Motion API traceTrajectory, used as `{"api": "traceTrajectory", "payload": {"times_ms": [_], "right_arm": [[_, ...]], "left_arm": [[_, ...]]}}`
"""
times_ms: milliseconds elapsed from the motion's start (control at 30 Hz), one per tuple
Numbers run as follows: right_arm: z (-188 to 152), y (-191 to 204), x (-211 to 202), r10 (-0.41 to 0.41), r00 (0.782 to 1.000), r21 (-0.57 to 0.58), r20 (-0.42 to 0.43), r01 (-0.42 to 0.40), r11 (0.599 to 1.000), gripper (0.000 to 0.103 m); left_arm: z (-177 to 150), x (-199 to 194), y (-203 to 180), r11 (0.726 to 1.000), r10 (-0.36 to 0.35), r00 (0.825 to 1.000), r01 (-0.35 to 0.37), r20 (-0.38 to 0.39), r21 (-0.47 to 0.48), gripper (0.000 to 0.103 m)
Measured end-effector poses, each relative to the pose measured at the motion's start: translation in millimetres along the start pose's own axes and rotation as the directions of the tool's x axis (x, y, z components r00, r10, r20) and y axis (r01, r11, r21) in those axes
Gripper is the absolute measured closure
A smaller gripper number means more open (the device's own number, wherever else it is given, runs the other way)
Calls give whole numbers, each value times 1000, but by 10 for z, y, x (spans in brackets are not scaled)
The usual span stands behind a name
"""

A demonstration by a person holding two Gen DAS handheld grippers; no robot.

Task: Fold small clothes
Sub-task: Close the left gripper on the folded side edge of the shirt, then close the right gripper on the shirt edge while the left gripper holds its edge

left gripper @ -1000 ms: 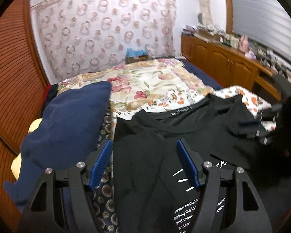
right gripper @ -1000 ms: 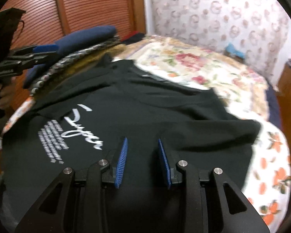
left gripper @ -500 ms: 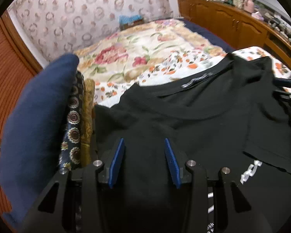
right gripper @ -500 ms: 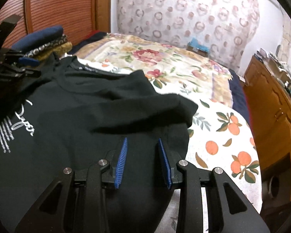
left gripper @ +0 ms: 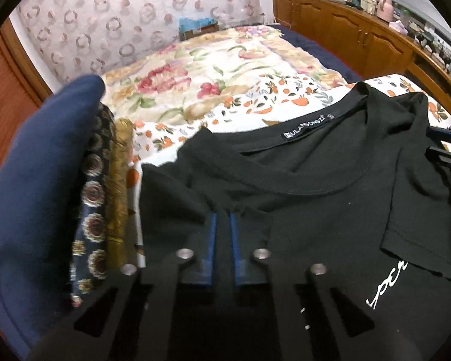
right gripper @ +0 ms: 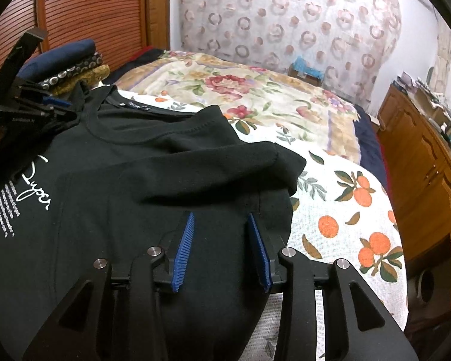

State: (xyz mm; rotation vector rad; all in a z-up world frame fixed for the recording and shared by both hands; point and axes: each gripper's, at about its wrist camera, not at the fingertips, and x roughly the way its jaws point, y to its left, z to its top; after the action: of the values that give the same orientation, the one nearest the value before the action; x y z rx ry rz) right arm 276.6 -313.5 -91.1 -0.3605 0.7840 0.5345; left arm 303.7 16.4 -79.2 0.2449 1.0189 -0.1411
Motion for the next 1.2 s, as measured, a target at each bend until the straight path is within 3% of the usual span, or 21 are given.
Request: {"api": "traceTrajectory", "payload": {"times_ms": [167,300,533,633,1067,1167,1200], "right_arm": [[-7,-8,-2,-5,1000,-3,1,5,1000,66],[-9,-9,-1,-6,1000,-2,1,6,1000,65],[0,-117,-101,-26,999,35,28,25,999,65],[21,-245,-155,-35,999,75,41,32,997,58],[172,-545,169,23,999,164,-37,-16,986,55],[240,-506,235,17,999,135,-30,-13,991,56],[256,-498,242,19,999,131,-27,-15,991,66]], "left_arm": [[32,-515,231,998,34,989,-26,141,-61,98],[10,-784,481,993,68,977,-46,204,-110,99],[-101,-922,622,991,61,965,-29,254,-128,99],[-132,-959,580,992,51,961,-17,273,-126,99],[-234,-1097,492,993,-8,945,47,326,-112,99],[-295,-1167,474,991,-27,937,71,348,-117,99],[-327,-1211,464,990,-35,933,82,359,-117,99]]}}
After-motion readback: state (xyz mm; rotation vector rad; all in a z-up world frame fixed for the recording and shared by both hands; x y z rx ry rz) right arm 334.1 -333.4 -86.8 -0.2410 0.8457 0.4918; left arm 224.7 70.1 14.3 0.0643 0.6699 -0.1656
